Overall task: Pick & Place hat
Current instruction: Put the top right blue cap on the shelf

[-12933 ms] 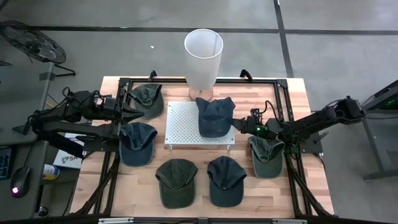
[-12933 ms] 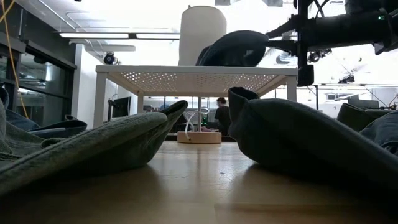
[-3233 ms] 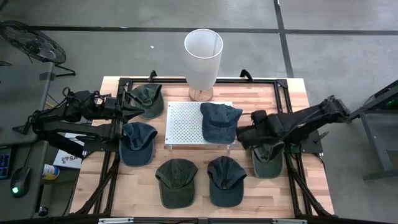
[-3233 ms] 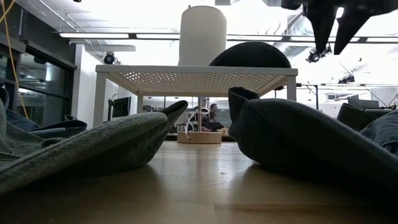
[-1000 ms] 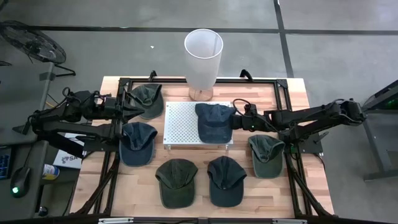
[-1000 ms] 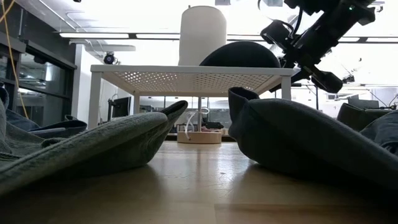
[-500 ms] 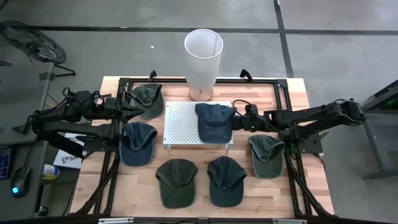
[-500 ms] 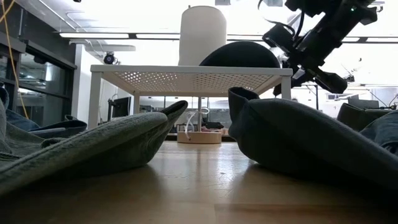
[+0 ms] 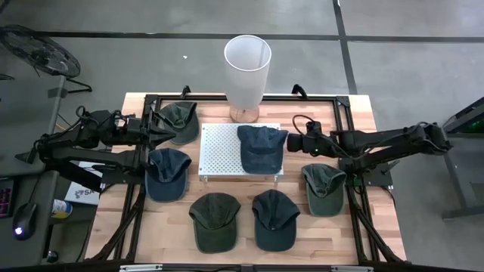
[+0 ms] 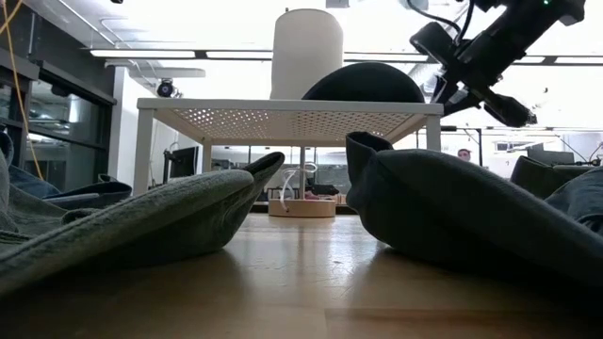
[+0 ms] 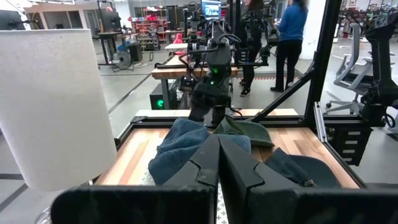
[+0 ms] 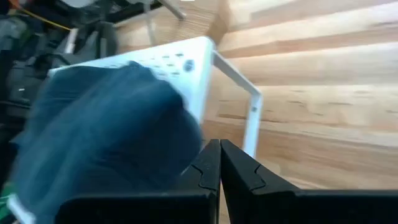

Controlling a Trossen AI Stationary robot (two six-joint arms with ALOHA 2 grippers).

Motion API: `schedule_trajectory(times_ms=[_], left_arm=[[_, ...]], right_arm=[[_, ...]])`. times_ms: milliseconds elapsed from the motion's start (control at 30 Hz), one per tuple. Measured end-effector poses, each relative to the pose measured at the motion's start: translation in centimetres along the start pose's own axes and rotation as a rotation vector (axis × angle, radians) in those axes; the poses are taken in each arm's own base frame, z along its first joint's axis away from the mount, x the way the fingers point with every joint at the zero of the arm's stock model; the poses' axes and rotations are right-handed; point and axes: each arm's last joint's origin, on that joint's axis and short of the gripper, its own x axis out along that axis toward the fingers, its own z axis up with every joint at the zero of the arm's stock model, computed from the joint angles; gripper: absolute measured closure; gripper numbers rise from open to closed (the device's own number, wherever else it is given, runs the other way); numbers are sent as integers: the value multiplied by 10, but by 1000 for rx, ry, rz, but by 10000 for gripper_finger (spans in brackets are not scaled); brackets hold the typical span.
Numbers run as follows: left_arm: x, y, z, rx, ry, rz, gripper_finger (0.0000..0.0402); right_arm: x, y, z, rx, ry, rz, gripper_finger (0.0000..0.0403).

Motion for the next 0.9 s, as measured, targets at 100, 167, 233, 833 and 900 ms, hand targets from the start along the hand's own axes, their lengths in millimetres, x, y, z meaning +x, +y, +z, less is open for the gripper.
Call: schedule_trajectory(times_ms=[100, 167, 233, 833, 900], left_arm=[[0, 0, 0, 0, 0, 0, 399], [0, 0, 0, 0, 0, 0, 399], [0, 0, 0, 0, 0, 1, 399], [0, 0, 0, 2, 0, 1, 399], [0, 0, 0, 2, 0, 0, 399]], right_arm=[[1, -2, -1, 6, 6, -21, 403], [1, -1, -1, 10, 5, -12, 403], [1, -1, -1, 9, 5, -14, 403], [20, 6, -4, 12, -9, -3, 403], [20, 8, -3, 8, -4, 17, 403]])
